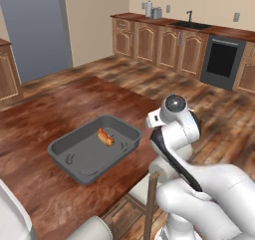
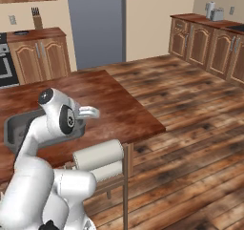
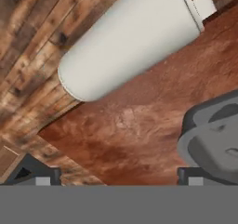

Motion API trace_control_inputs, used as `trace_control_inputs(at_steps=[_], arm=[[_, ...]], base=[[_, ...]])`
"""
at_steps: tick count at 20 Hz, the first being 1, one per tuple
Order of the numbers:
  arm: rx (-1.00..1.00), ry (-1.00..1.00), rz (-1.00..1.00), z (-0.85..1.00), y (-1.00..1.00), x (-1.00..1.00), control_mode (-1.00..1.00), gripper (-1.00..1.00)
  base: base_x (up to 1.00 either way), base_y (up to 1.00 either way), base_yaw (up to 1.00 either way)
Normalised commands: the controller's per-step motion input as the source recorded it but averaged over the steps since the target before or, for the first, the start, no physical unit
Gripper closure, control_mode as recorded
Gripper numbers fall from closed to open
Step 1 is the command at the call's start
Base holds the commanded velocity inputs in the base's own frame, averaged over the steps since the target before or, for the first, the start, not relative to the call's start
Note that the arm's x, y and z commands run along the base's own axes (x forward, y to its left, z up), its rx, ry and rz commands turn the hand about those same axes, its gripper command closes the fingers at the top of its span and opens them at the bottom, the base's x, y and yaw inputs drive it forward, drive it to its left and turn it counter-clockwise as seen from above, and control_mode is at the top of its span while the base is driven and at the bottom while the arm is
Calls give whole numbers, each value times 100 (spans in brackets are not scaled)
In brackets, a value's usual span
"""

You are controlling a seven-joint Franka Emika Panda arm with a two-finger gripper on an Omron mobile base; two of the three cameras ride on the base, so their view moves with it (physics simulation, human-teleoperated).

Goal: Place the cold items (bell pepper and lemon) from the fridge in one tupperware on the dining counter. Place the warm items (kebab skewer and hot dog) in the stove area in another tupperware.

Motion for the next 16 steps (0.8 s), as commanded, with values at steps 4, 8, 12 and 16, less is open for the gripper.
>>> trace_control_inputs(at_steps=[4,8,12,16], arm=[[2,0,2,100,-10,-100,-100,-100],[16,-11,23,31,6,-100,-100,-100],[8,-5,33,-11,22,-97,-100,-100],[-16,15,8,-19,55,14,-100,-100]], base=[[0,0,0],[0,0,0],[0,0,0],[0,0,0]])
